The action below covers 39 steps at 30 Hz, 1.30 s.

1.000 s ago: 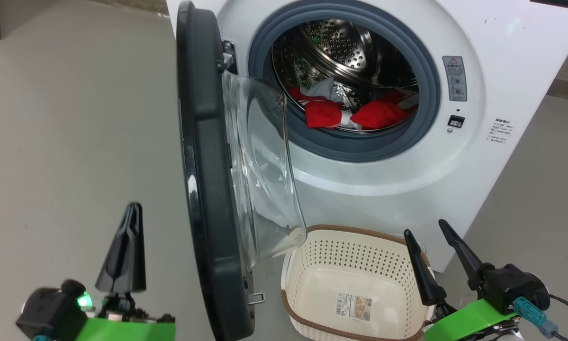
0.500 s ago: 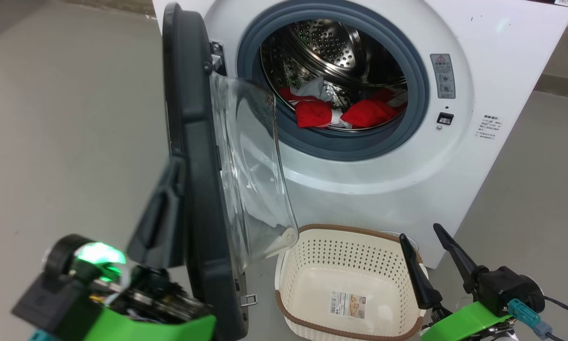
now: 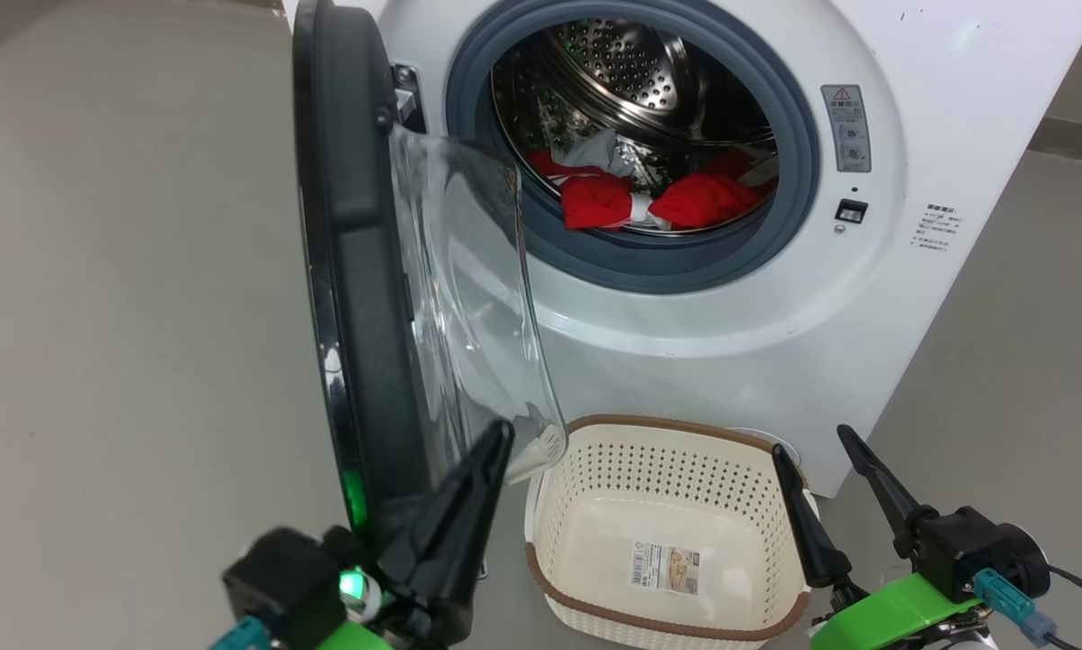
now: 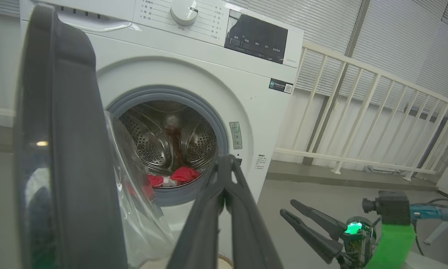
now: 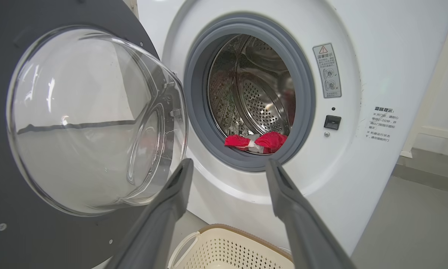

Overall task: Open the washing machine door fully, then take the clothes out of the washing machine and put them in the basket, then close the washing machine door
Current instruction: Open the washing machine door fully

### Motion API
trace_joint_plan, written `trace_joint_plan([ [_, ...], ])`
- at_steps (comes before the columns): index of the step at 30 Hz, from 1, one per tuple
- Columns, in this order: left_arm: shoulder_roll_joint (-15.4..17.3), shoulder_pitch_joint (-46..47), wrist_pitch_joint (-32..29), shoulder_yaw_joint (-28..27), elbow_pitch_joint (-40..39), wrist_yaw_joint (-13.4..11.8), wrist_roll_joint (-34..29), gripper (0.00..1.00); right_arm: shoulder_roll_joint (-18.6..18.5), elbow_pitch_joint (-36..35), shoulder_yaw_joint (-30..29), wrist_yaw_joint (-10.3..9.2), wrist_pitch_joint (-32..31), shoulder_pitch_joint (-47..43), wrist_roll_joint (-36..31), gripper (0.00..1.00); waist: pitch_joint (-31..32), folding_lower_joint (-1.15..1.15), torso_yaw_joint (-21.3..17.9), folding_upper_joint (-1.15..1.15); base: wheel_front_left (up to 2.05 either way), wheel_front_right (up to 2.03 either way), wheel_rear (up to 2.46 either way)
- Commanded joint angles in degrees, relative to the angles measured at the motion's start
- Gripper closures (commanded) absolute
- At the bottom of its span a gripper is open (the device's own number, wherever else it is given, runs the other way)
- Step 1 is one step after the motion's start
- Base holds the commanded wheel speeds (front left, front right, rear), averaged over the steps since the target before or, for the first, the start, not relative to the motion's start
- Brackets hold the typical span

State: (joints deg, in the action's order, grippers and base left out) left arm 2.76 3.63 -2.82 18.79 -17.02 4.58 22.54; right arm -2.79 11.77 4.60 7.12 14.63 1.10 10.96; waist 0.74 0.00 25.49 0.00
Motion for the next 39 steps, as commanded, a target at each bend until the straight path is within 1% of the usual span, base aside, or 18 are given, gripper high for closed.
trace_joint_plan([
  [1,0.3,0.3,-0.6,-1.3,-0.2,-0.3,0.5,1.0,-0.1,-1.1,1.1,0.36,0.4,0.3,-0.2,0.0,0.0,0.0,0.0,0.0,0.0,0.0,0.0],
  [8,0.9,-1.3,-2.1,-0.6,4.5,-0.8,0.7,1.0,-0.1,-0.8,1.0,0.36,0.4,0.5,-0.3,0.0,-0.5,0.0,0.3,0.0,0.0,0.0,0.0],
  [15,1.6,-1.2,-2.2,-3.0,9.0,-3.4,0.1,1.0,-0.1,-0.6,1.1,0.36,0.4,0.9,-0.3,0.0,-0.9,0.0,0.5,0.0,0.0,0.0,0.0],
  [22,2.9,-1.5,-0.9,-6.5,10.9,-6.1,-0.2,1.0,-0.1,-0.4,1.1,0.36,0.4,1.0,-0.4,0.0,-1.5,0.0,0.8,0.0,0.0,0.0,0.0],
  [29,5.3,-1.6,1.0,-10.7,11.9,-7.5,0.1,1.0,-0.1,-0.2,1.1,0.36,0.4,1.2,-0.9,0.0,-2.4,0.0,1.8,0.0,0.0,0.0,0.0],
  [39,8.0,-2.2,3.8,-17.7,12.8,-10.8,1.1,1.0,-0.1,0.2,1.1,0.36,0.4,1.3,-1.9,0.0,-2.9,0.0,3.0,0.0,0.0,0.0,0.0],
])
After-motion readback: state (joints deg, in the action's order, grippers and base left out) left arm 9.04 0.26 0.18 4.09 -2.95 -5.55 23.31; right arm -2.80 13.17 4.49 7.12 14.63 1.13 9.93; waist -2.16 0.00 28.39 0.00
